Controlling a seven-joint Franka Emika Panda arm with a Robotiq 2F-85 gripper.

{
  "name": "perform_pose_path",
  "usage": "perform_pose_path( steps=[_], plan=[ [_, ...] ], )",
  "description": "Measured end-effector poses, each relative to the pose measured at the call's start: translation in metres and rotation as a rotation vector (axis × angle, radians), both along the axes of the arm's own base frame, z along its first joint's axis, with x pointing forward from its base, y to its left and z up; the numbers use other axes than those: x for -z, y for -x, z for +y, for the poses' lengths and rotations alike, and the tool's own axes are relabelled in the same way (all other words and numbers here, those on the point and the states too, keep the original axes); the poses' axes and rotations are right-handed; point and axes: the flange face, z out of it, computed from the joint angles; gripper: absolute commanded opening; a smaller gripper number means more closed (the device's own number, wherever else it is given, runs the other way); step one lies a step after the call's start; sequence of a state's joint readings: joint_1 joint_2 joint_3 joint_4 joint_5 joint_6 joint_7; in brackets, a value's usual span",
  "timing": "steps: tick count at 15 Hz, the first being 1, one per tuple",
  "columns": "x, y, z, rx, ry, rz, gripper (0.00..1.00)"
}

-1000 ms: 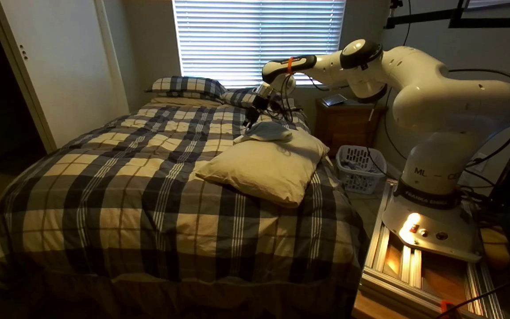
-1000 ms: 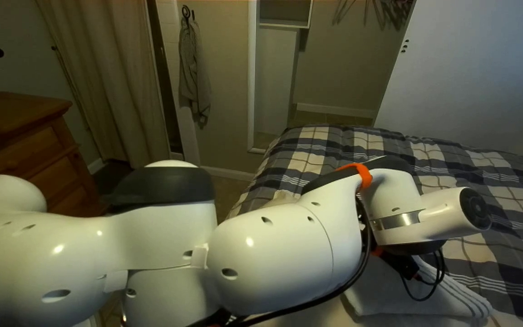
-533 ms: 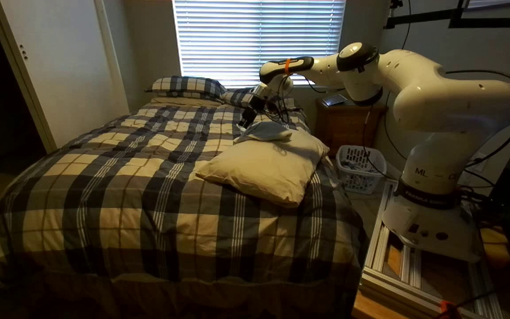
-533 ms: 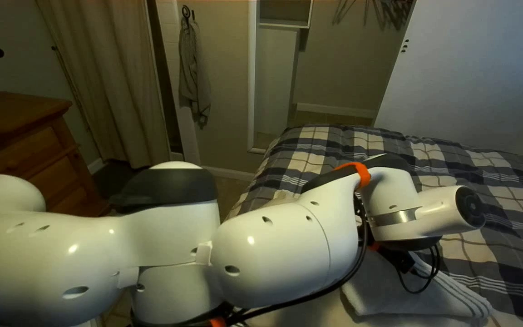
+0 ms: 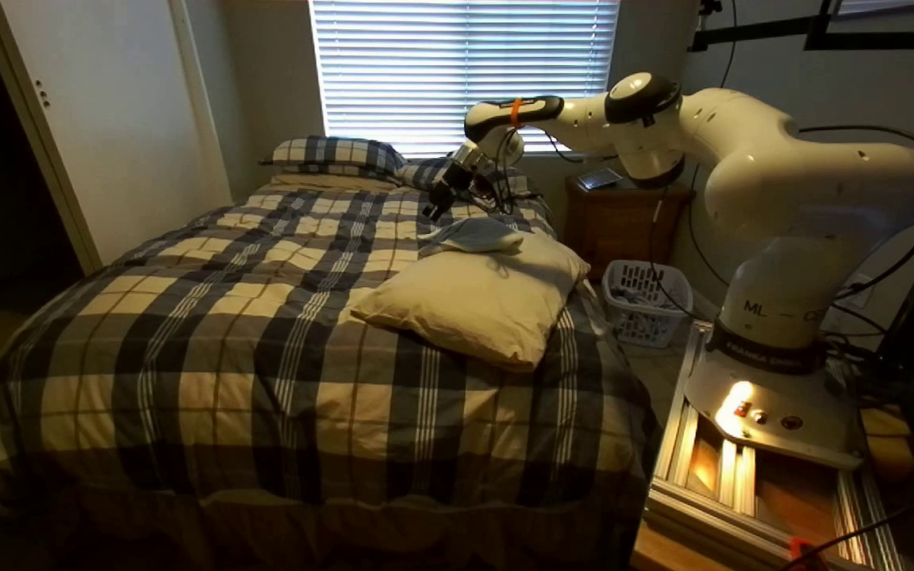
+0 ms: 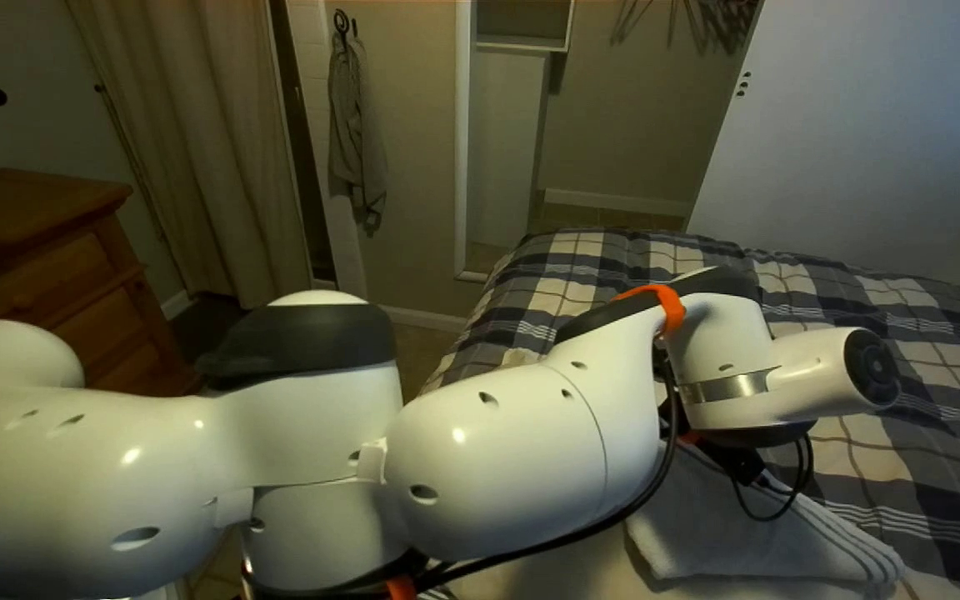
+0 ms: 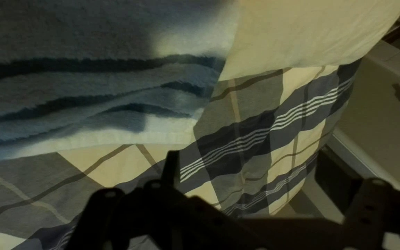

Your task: Fold the towel

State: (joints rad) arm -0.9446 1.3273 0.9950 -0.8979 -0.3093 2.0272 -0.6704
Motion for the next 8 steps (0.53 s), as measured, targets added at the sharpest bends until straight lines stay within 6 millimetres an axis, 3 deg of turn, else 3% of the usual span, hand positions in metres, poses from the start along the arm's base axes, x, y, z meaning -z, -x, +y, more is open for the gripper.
perform_pose_path(
  steps=[8],
  plan=[
    [-0.015,0.005,-0.011,0.099,0.338,0.007,1.0]
  ],
)
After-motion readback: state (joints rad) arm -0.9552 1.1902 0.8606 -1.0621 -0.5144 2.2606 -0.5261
